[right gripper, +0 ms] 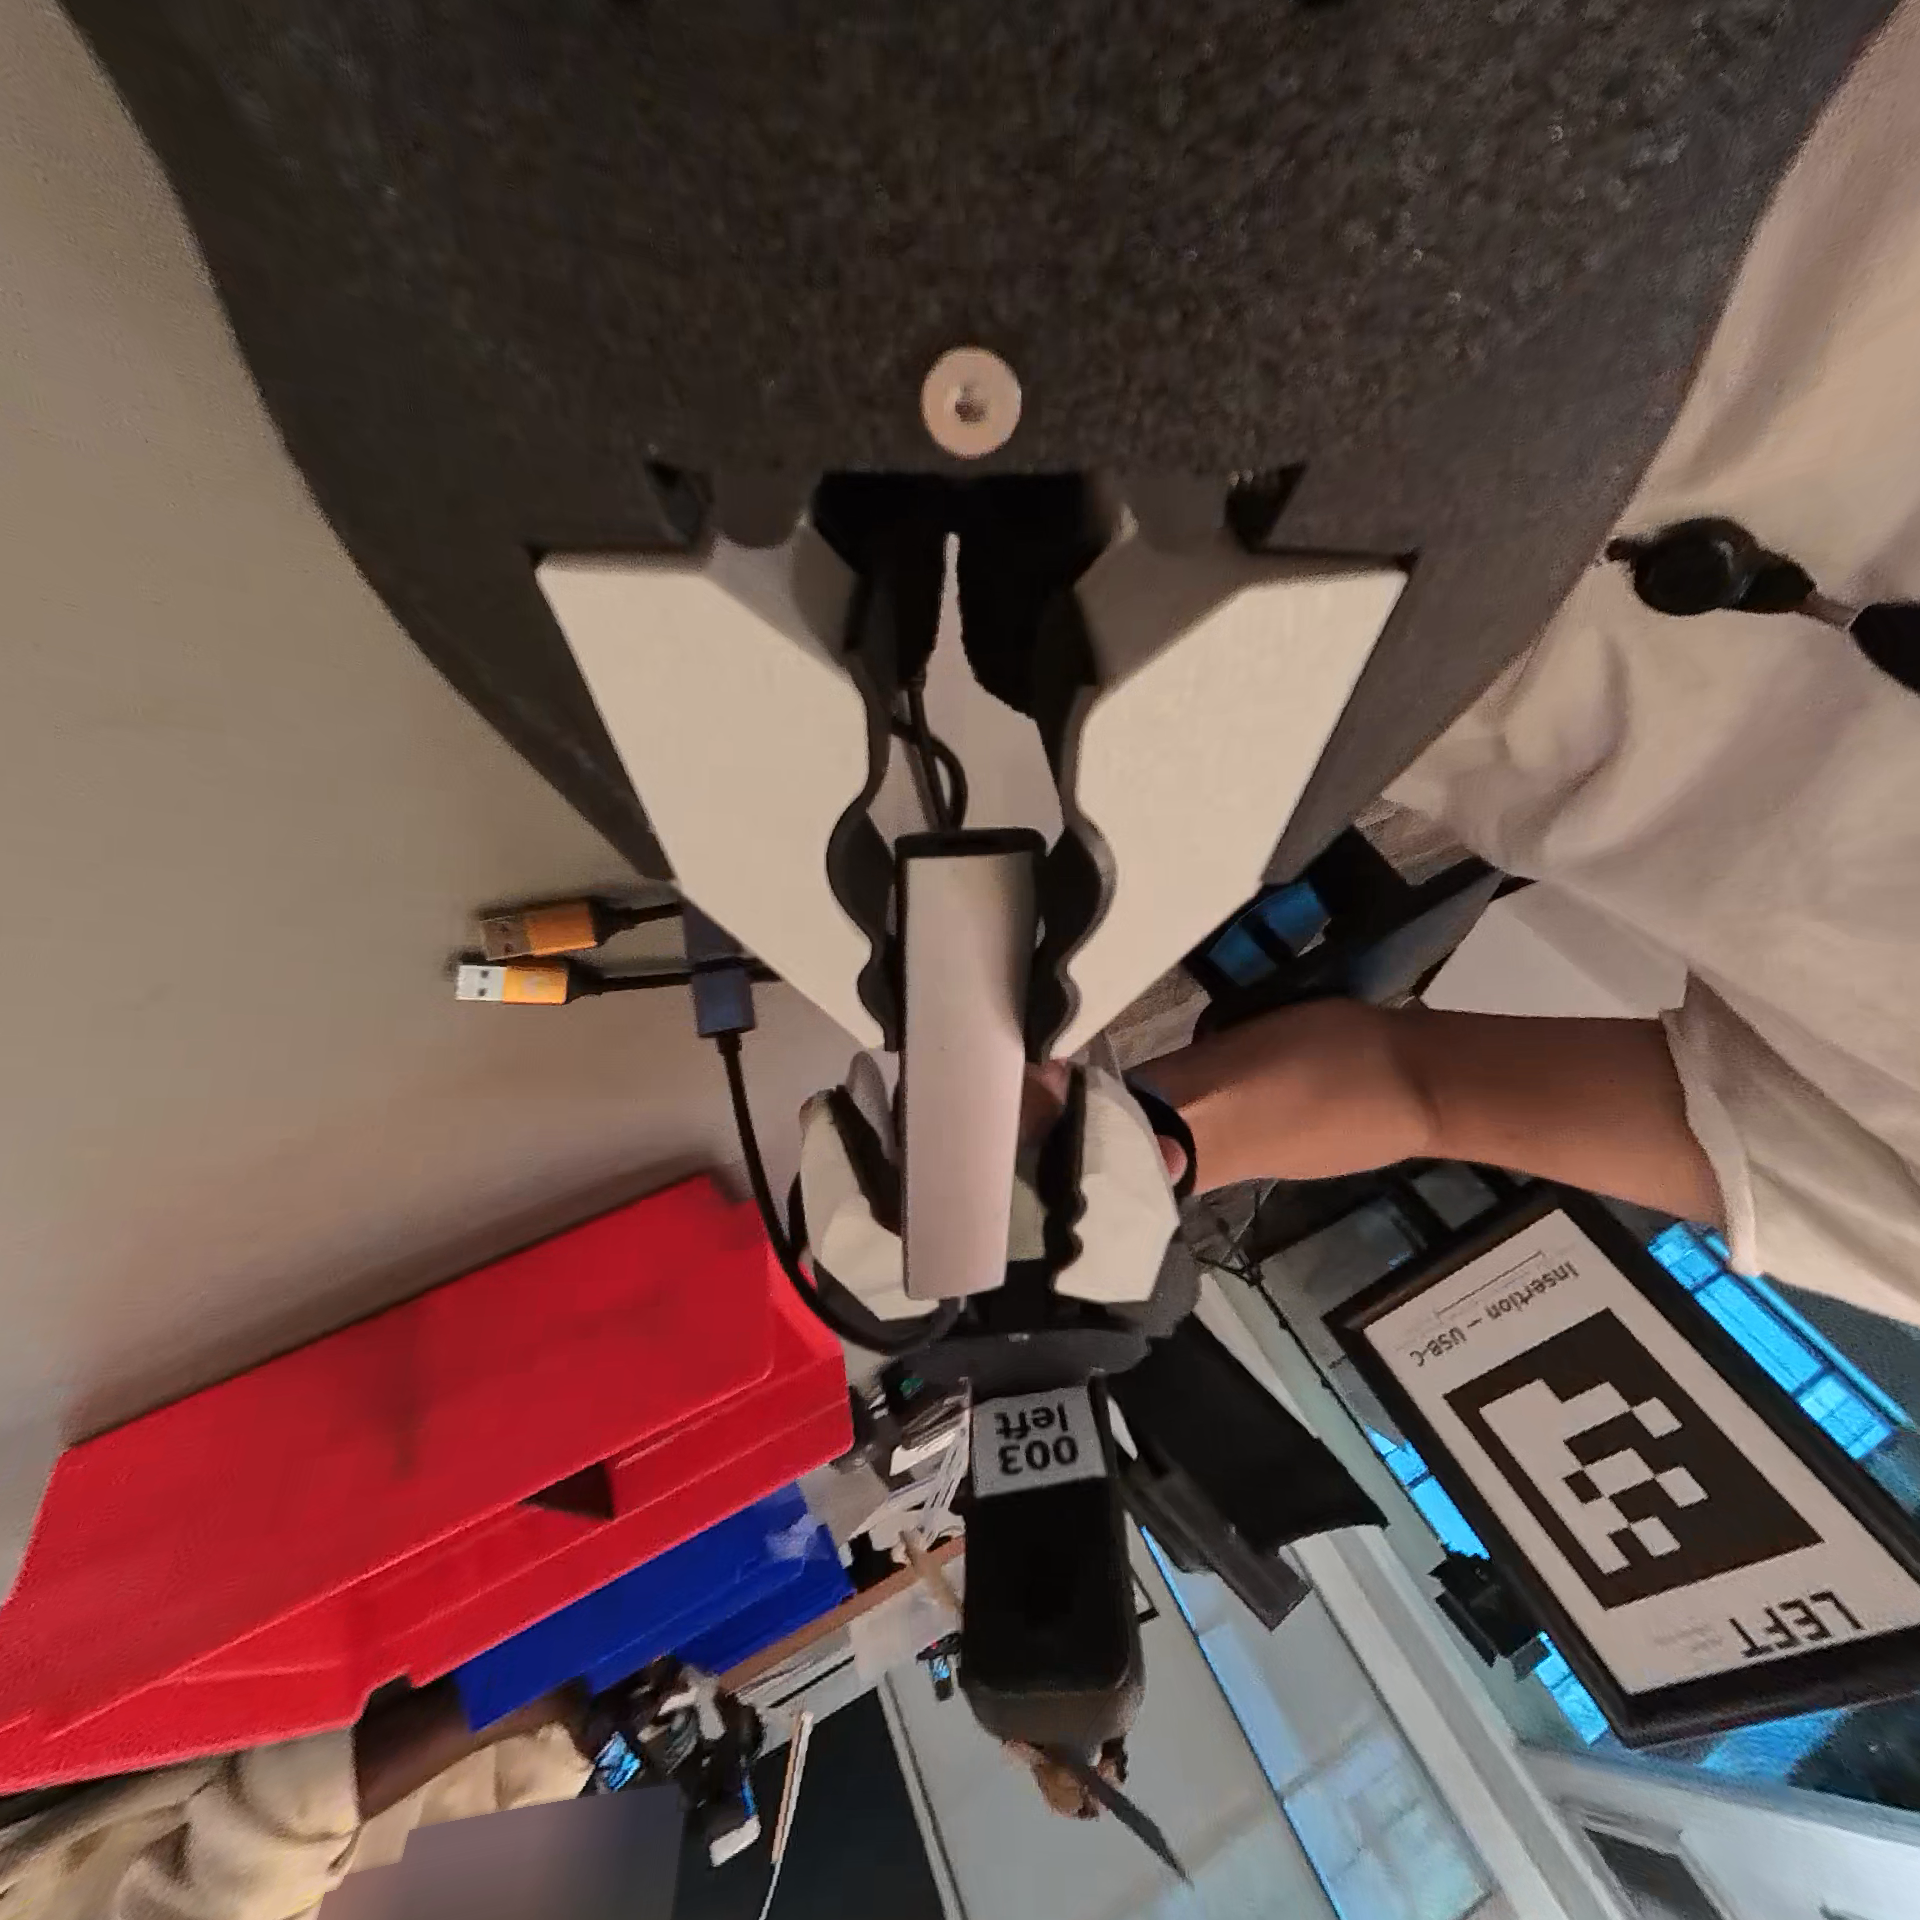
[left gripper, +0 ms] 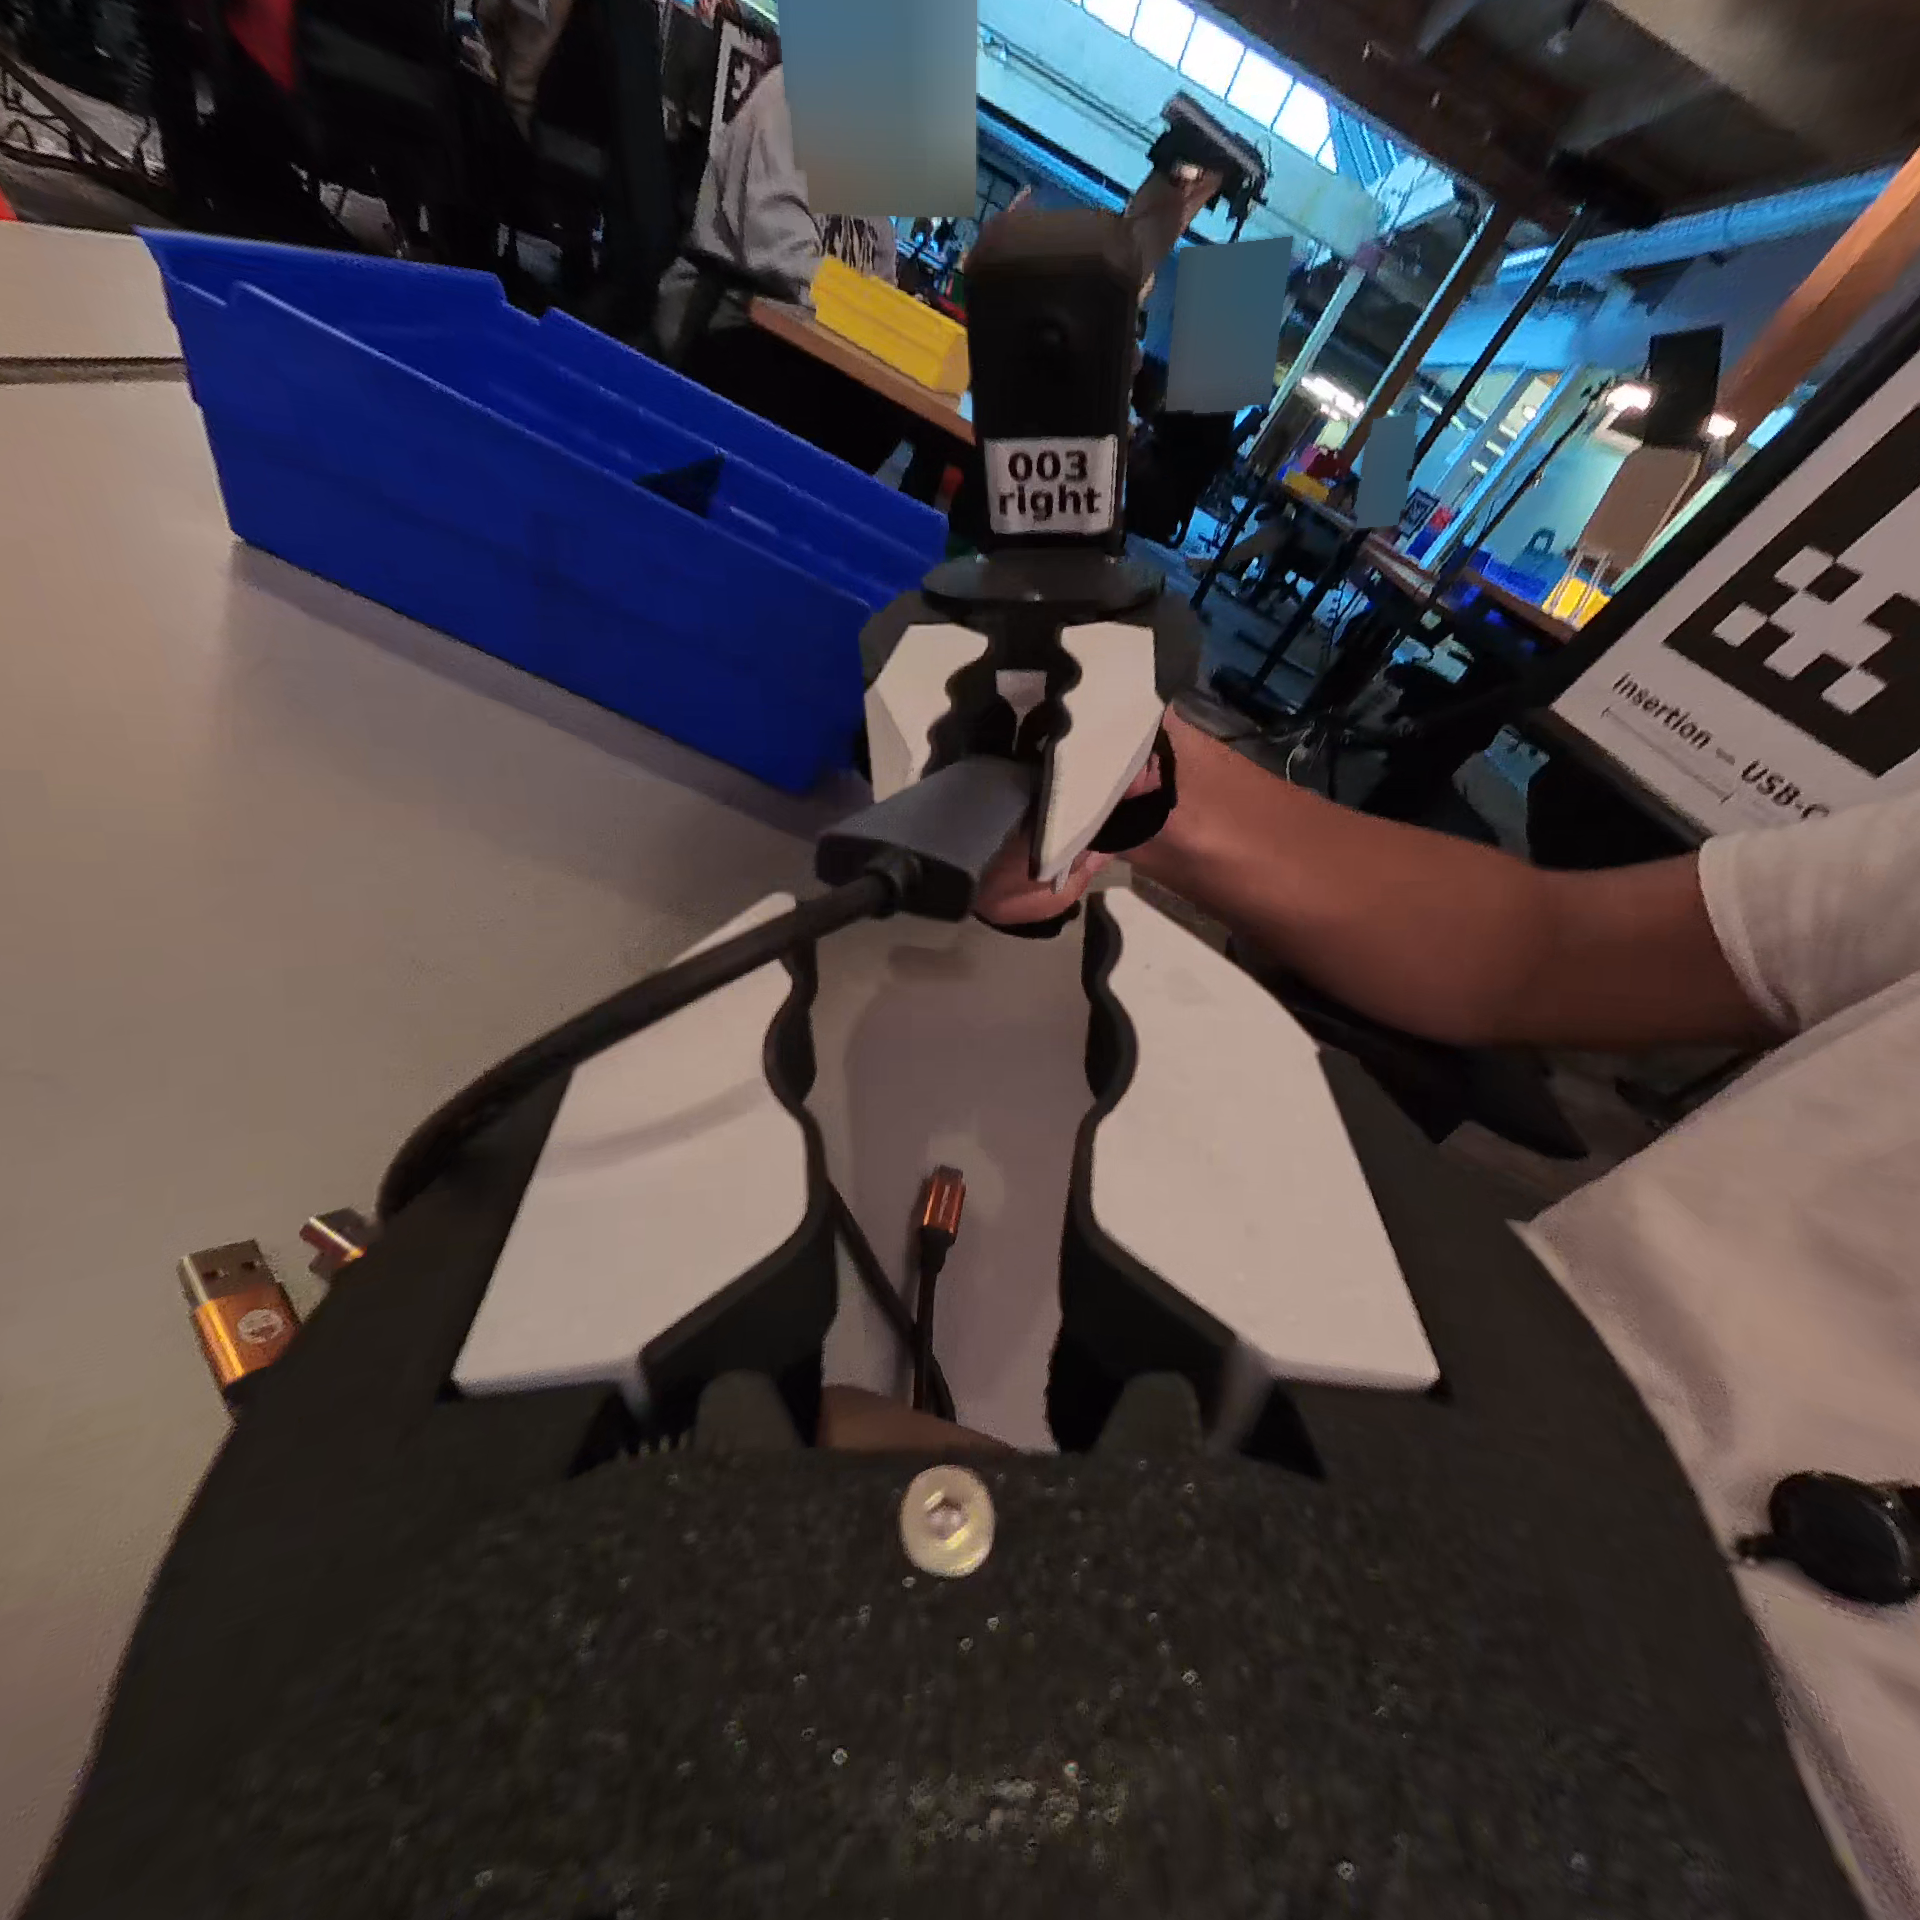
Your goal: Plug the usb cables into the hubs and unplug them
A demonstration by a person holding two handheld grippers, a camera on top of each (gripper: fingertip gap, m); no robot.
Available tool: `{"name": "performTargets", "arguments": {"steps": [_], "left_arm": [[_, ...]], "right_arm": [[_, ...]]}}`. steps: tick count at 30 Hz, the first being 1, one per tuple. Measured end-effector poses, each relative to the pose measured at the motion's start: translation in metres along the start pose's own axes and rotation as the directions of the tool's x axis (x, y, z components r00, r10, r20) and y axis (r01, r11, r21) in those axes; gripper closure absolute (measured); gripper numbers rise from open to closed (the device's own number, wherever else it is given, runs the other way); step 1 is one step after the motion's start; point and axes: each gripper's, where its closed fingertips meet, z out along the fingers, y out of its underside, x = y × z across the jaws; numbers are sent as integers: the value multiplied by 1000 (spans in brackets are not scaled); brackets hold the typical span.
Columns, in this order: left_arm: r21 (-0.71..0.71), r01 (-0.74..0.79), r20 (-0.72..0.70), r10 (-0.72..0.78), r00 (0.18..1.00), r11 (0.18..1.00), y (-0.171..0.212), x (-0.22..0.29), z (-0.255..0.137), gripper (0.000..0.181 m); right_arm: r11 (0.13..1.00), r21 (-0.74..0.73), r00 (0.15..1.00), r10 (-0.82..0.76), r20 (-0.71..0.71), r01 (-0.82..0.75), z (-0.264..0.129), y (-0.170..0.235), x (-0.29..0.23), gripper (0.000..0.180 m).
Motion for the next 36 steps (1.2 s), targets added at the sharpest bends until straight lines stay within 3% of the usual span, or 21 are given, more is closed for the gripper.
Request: {"name": "performTargets", "arguments": {"steps": [7,10,20,30,36], "left_arm": [[55,41,-57,-38,998,998,3,3,-1,141],[92,49,-51,-45,998,995,2,-2,-6,156],[95,17,-84,-9,996,995,1,6,-6,156],[43,-120,19,120,993,992,-3,4,-15,156],[142,-106,90,94,991,984,-22,9,-31,156]], "right_arm": [[998,-62,1000,14,23,-13,5,13,1,158],[998,-60,998,38,41,-35,3,15,1,158],[995,-82,994,65,88,-57,3,18,-6,158],[998,54,1000,22,0,-22,8,-10,2,152],[994,96,996,-44,-72,51,9,-25,2,150]]}}
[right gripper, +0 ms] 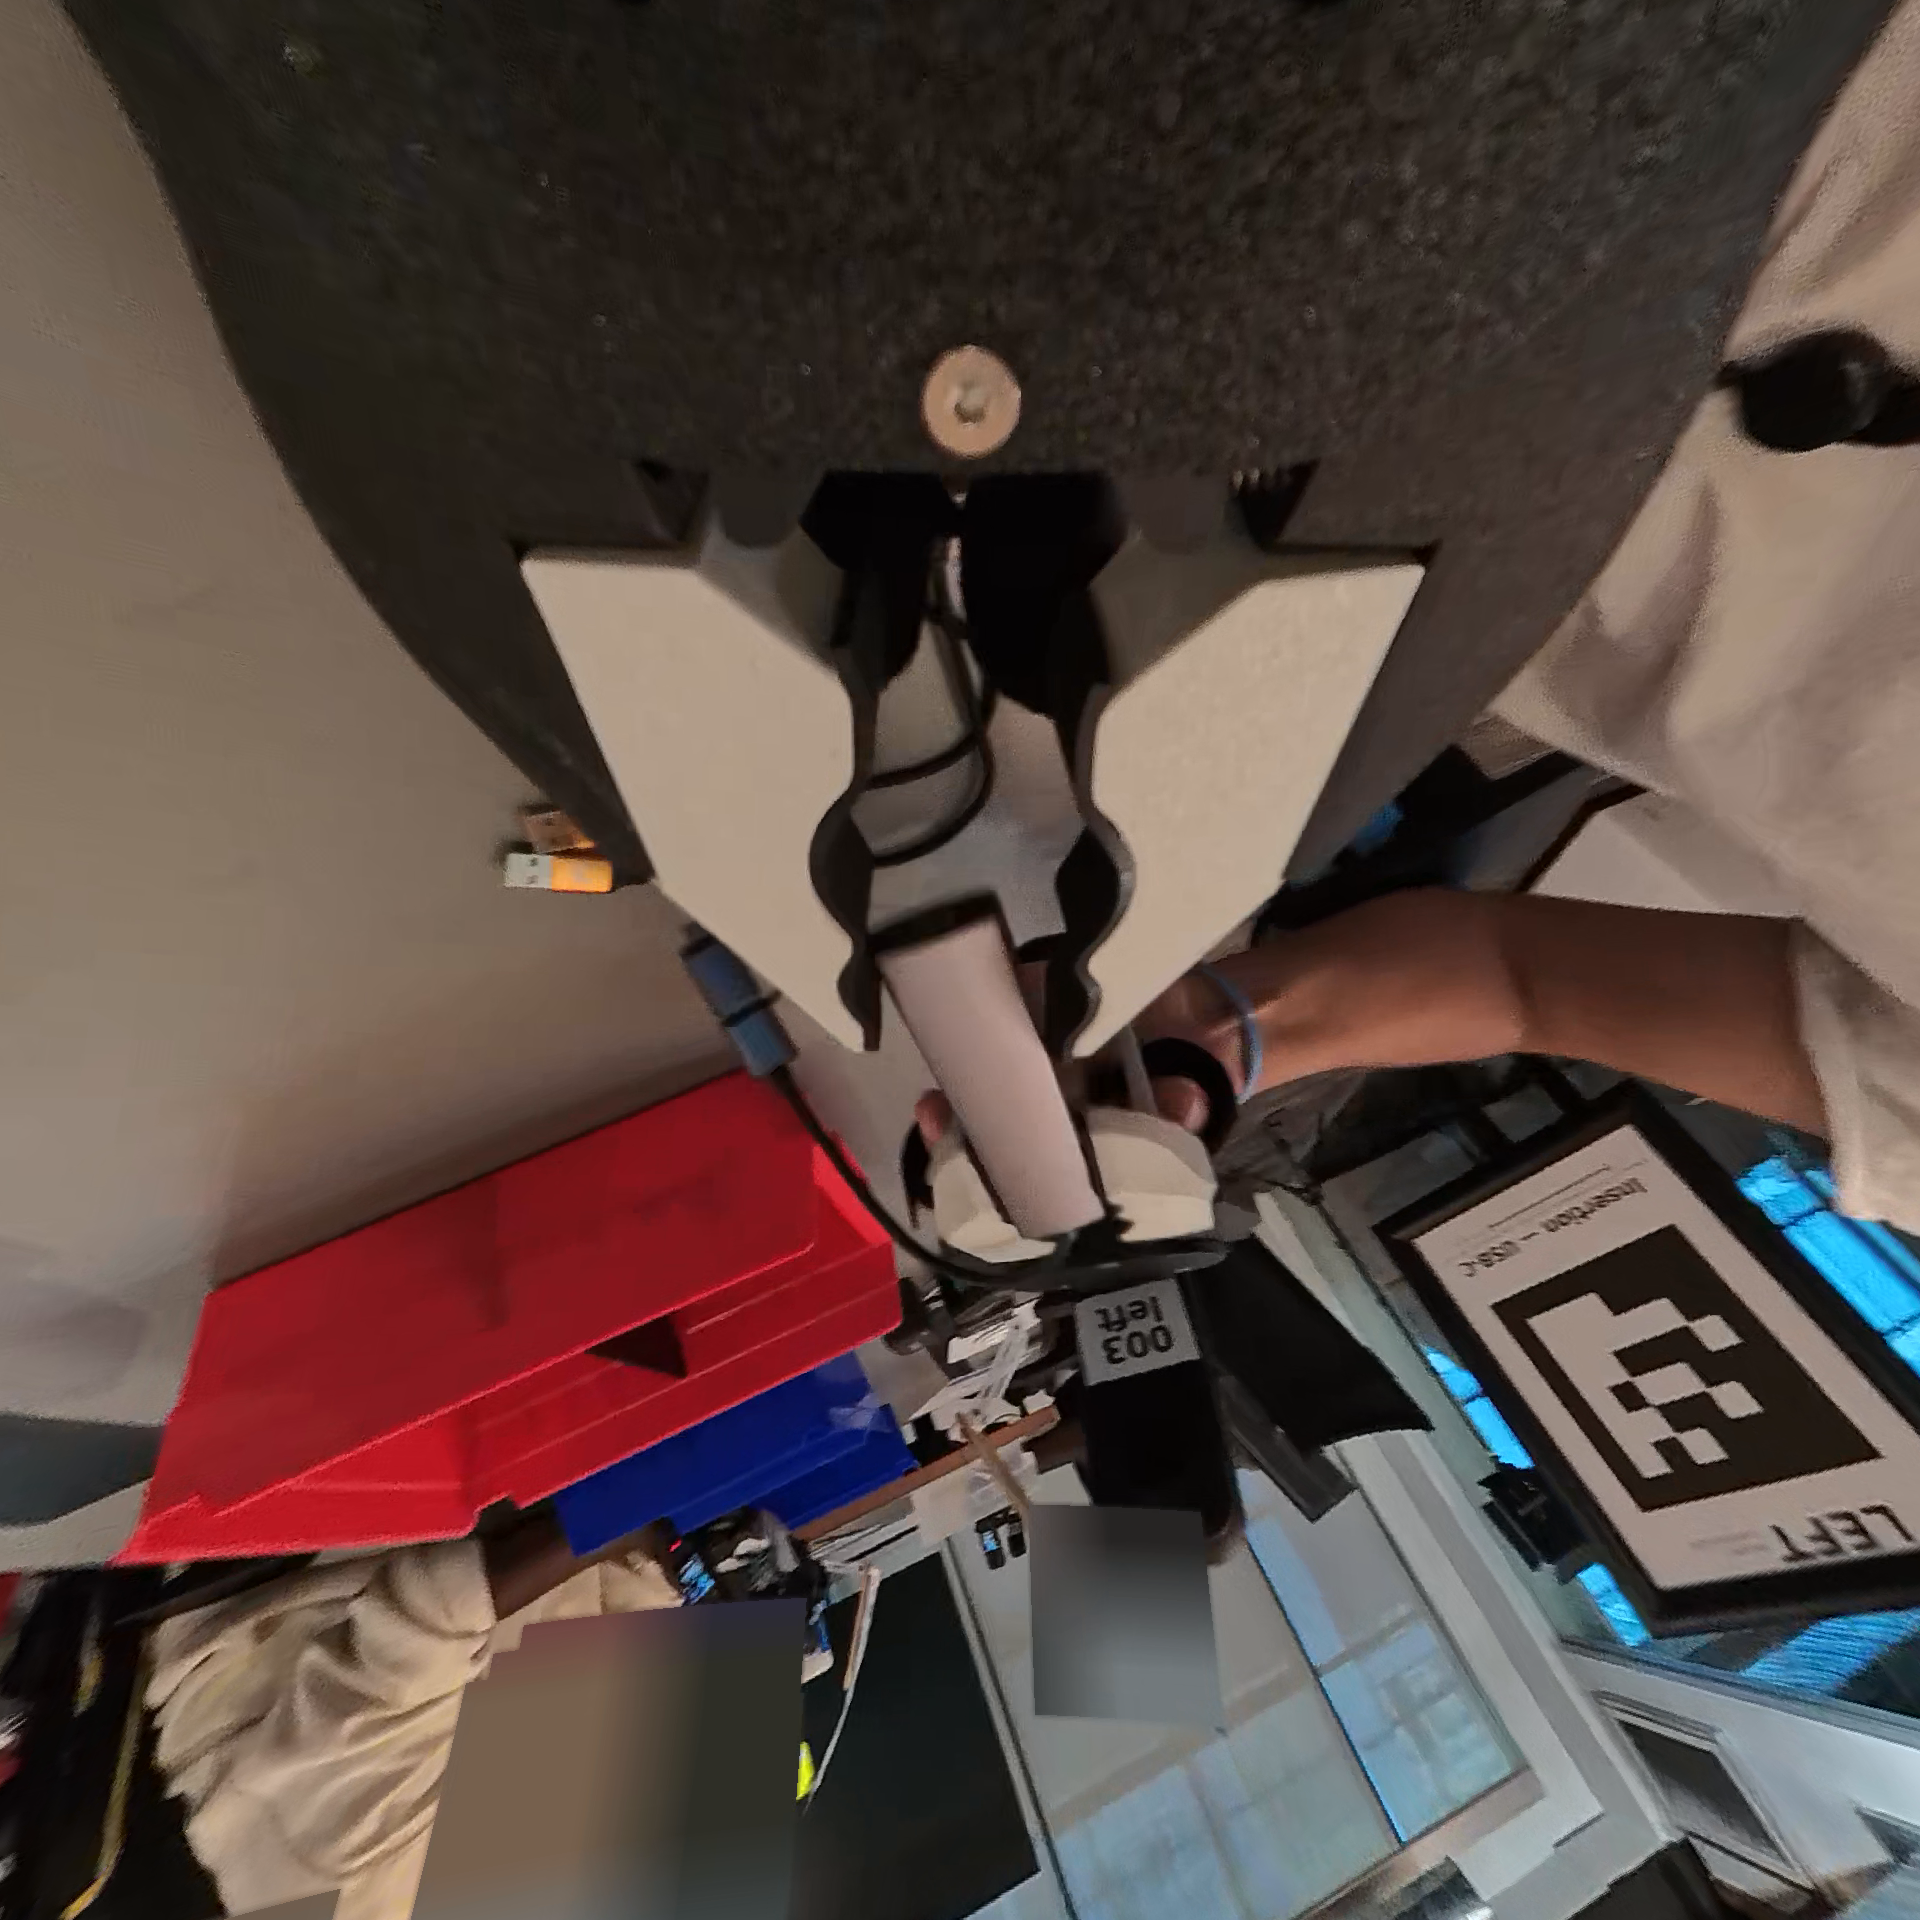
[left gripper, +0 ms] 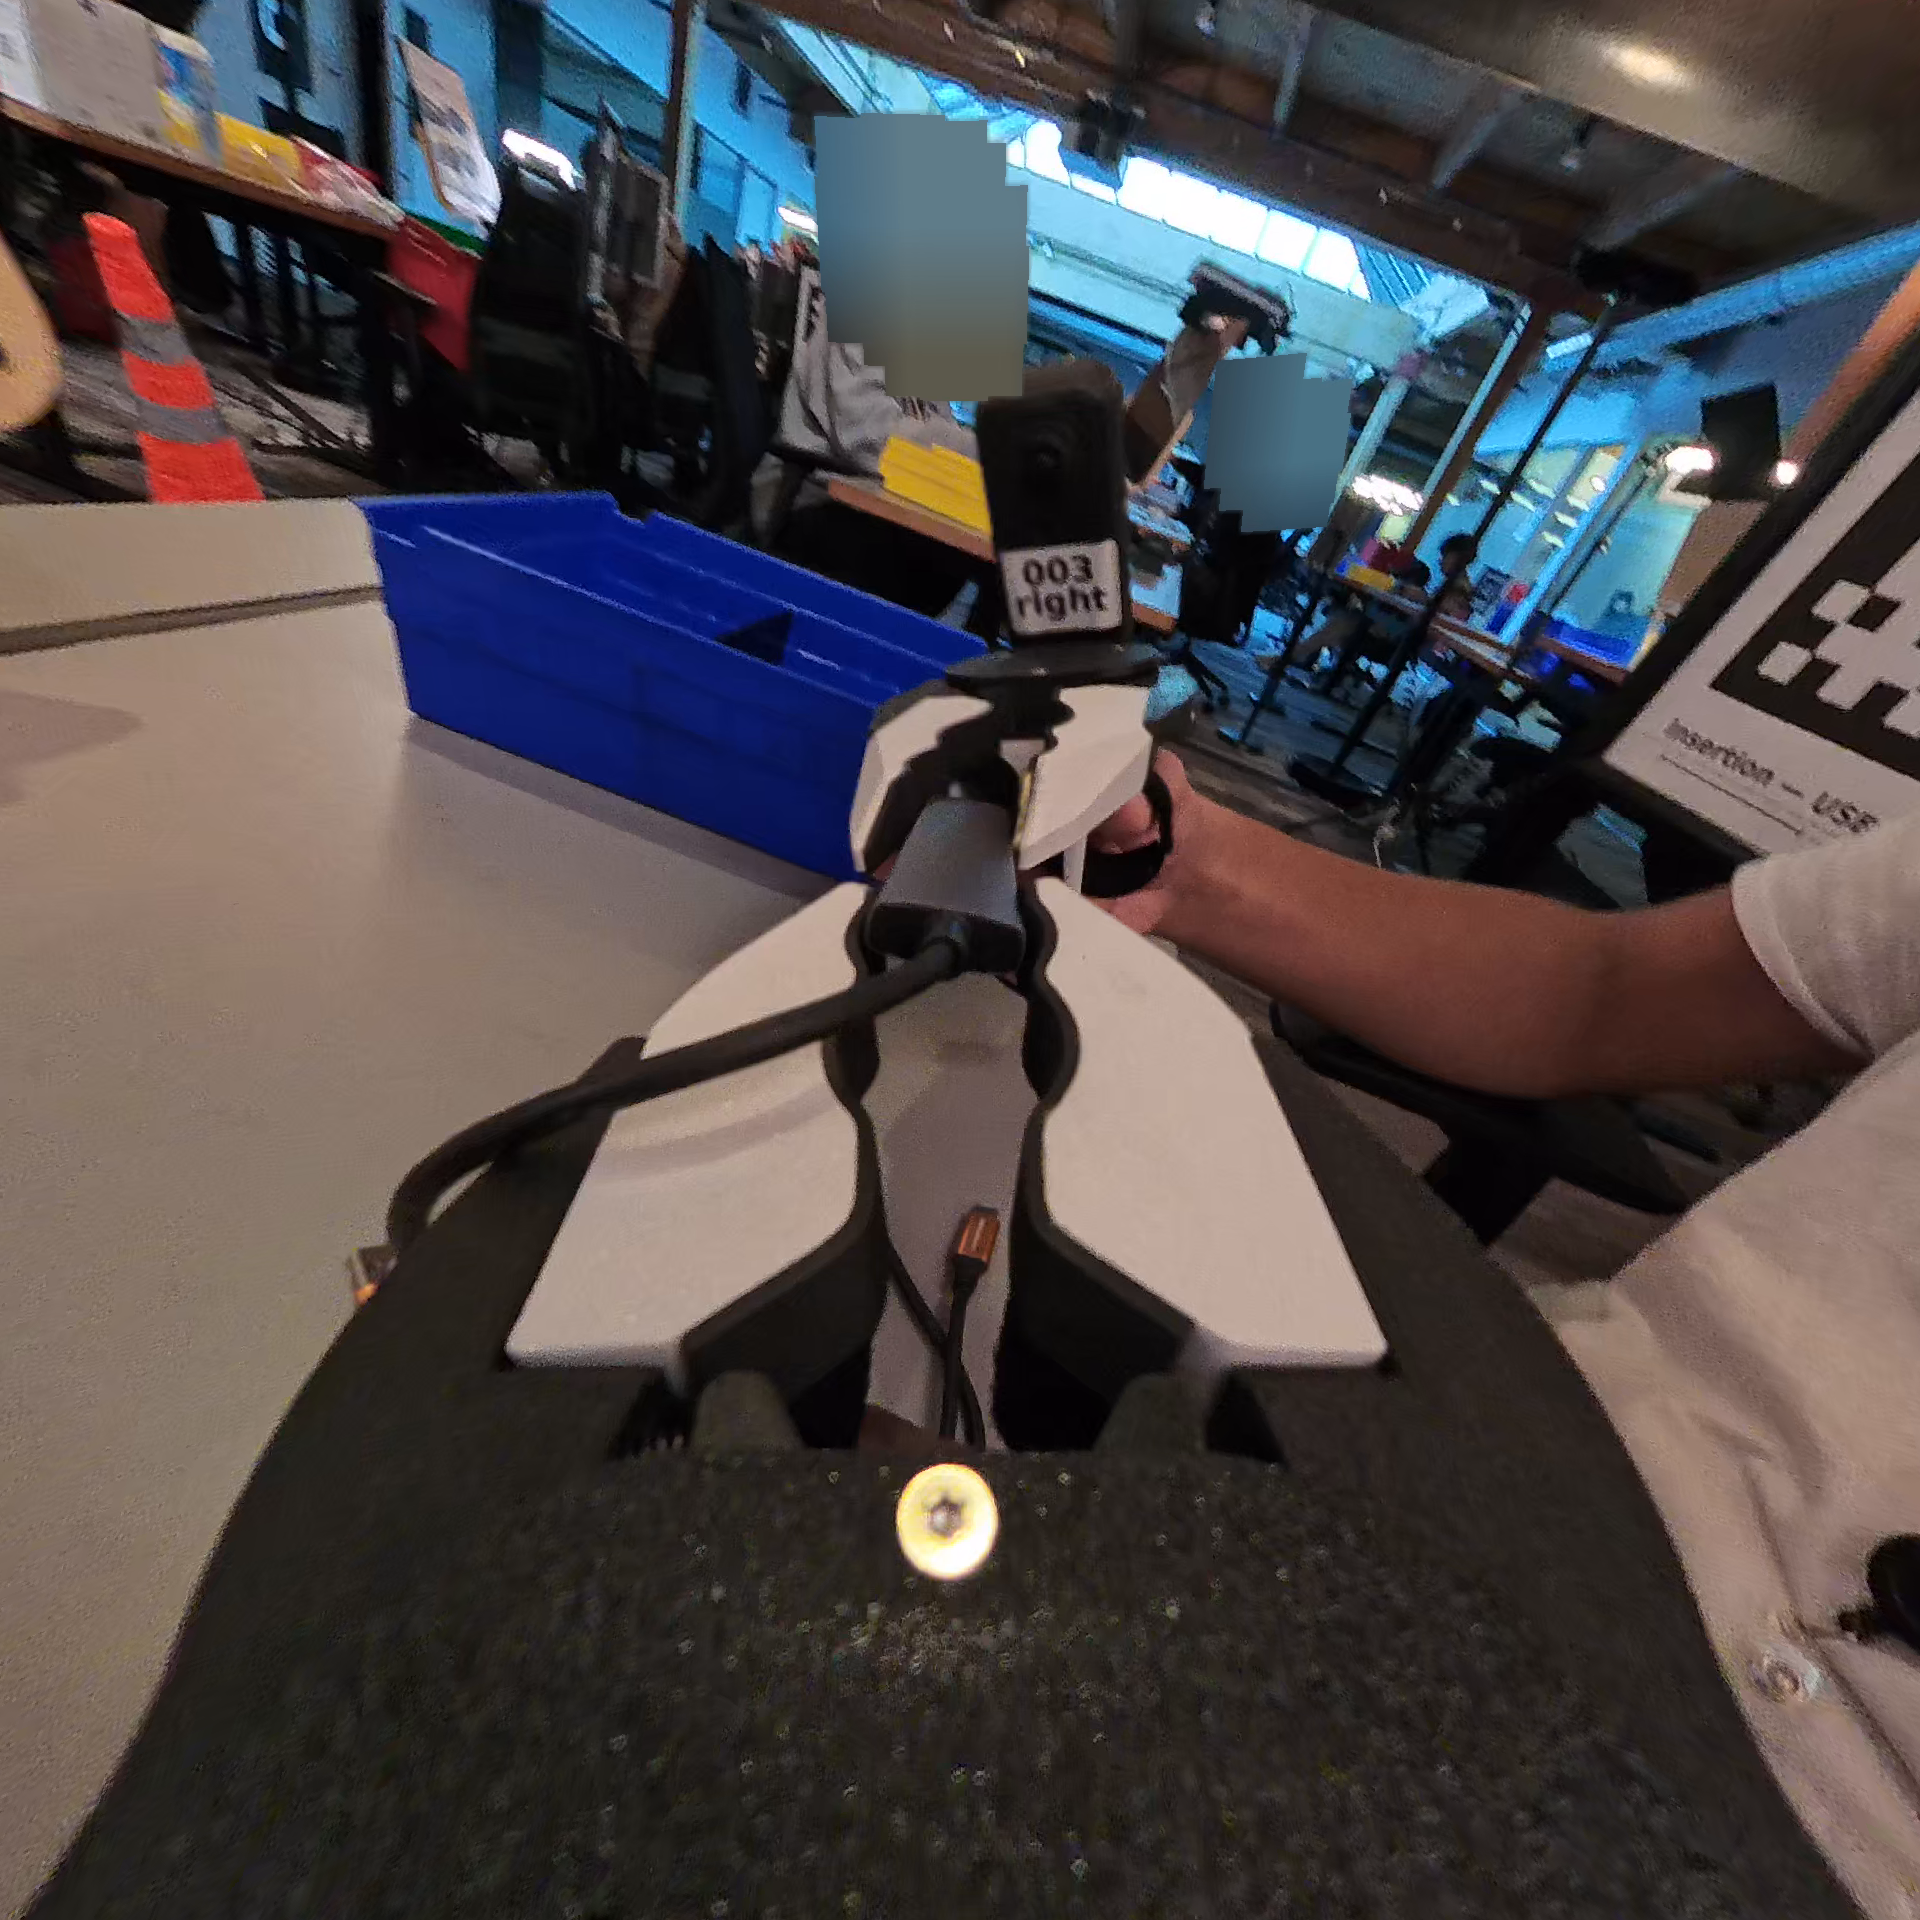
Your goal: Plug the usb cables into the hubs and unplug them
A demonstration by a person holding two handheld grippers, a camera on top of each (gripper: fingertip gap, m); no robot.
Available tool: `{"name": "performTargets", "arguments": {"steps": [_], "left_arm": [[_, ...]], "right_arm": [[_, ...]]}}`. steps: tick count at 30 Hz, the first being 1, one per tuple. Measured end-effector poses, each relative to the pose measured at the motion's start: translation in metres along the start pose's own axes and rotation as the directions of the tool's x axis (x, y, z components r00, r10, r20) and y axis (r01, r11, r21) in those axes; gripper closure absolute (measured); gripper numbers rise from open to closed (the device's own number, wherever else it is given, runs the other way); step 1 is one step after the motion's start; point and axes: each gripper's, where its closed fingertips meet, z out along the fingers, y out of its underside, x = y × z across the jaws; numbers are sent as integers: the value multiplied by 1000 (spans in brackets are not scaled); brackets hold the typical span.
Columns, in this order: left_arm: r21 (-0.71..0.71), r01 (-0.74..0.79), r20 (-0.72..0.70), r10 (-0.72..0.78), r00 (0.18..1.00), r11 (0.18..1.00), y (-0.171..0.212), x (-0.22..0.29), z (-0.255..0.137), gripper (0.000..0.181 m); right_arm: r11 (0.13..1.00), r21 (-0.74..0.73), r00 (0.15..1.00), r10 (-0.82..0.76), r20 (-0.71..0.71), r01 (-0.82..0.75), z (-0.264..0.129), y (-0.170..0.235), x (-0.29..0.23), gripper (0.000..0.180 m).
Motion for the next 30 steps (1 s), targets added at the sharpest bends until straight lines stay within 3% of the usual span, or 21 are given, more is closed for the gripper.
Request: {"name": "performTargets", "arguments": {"steps": [3,5,8,10,11,13,17,20,23,25,27,30], "left_arm": [[86,-10,110,0,994,996,-16,-9,-16,157],[161,-25,205,-9,979,987,-24,-16,-33,157],[194,-76,345,5,939,978,-24,-21,-57,157],[171,-106,417,26,909,980,-16,-25,-68,156],[150,-110,430,35,902,983,-10,-27,-70,156],[116,-105,439,44,897,988,0,-32,-71,157],[97,-64,413,18,911,993,11,-38,-67,157],[88,-66,400,25,916,994,13,-38,-67,156],[97,-47,384,6,923,994,14,-38,-66,156],[105,-30,374,-12,927,994,14,-39,-66,156],[108,-25,376,-17,926,994,14,-39,-67,156],[110,-35,384,-10,923,993,13,-39,-69,156]], "right_arm": [[998,-1,992,-55,-117,55,-10,-4,13,150],[994,-95,958,-85,-273,61,-19,9,34,149],[948,-319,840,-174,-513,1,-40,51,61,147],[933,-343,752,-144,-643,-114,-49,76,62,147],[938,-320,749,-116,-653,-133,-44,84,53,147],[935,-324,775,-97,-624,-144,-27,103,31,145],[842,-540,833,-306,-461,10,-10,140,-2,145],[783,-615,822,-409,-396,94,-16,149,1,146],[783,-618,837,-383,-391,70,-16,153,8,148],[757,-648,825,-416,-382,82,-19,158,15,167],[717,-690,831,-443,-337,102,-27,157,12,168],[631,-750,786,-560,-262,200,-59,124,4,169]]}}
